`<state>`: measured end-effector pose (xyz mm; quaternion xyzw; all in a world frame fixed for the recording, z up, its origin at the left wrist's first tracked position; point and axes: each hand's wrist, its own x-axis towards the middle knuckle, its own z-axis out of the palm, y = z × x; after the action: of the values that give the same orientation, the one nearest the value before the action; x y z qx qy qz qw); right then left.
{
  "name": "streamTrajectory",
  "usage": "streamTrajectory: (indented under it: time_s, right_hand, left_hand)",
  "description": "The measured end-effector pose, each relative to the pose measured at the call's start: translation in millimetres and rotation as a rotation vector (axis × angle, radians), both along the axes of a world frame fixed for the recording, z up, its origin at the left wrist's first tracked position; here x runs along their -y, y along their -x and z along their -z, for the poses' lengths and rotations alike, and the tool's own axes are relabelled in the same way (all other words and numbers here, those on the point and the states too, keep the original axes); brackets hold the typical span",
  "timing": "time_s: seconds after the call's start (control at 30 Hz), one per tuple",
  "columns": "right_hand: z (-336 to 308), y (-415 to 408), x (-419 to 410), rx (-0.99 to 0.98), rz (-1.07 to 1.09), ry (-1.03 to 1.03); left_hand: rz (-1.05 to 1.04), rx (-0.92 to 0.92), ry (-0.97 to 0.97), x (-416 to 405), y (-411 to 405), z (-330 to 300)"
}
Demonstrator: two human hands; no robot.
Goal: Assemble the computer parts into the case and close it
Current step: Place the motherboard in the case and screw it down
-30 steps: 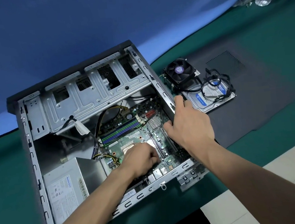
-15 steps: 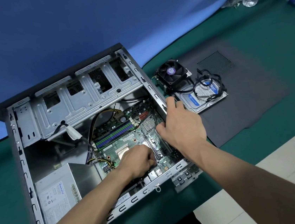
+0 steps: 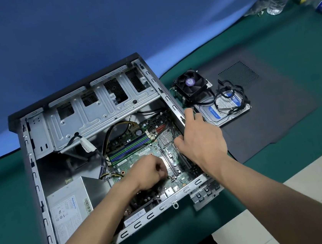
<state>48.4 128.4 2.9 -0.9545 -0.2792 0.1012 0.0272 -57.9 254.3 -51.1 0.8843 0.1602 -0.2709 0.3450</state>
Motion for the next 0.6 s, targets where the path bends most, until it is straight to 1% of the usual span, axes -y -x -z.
streamTrajectory:
  time_s: [0.17, 0.33, 0.43, 0.53, 0.57, 0.6]
  right_hand:
    - [0.1, 2.5, 1.1, 0.096, -0.074, -0.030]
    - [-8.0, 7.2, 2.3, 0.250, -0.286, -0.106]
    - [-8.0, 9.2, 2.8, 0.297, -0.428, -0.221]
    - [-5.2, 13.4, -1.8, 0.298, -0.584, -0.225]
    - [-3.9, 16.2, -5.4, 0.254, -0.644, -0.201]
    - [-2.6, 19.9, -9.6, 0.161, -0.695, -0.161]
  left_hand:
    - [0.088, -0.037, -0.181, -12.0, 23.9, -14.7]
    - [0.096, -0.030, -0.240, -11.4, 40.2, -16.4]
    - [0.055, -0.017, -0.240, -11.2, 40.4, -17.7]
    - [-0.049, 0.006, -0.209, -13.6, 40.6, -23.0]
    - [-0.094, 0.010, -0.178, -15.3, 41.5, -24.8]
    - [-0.133, 0.006, -0.144, -17.3, 42.9, -26.2]
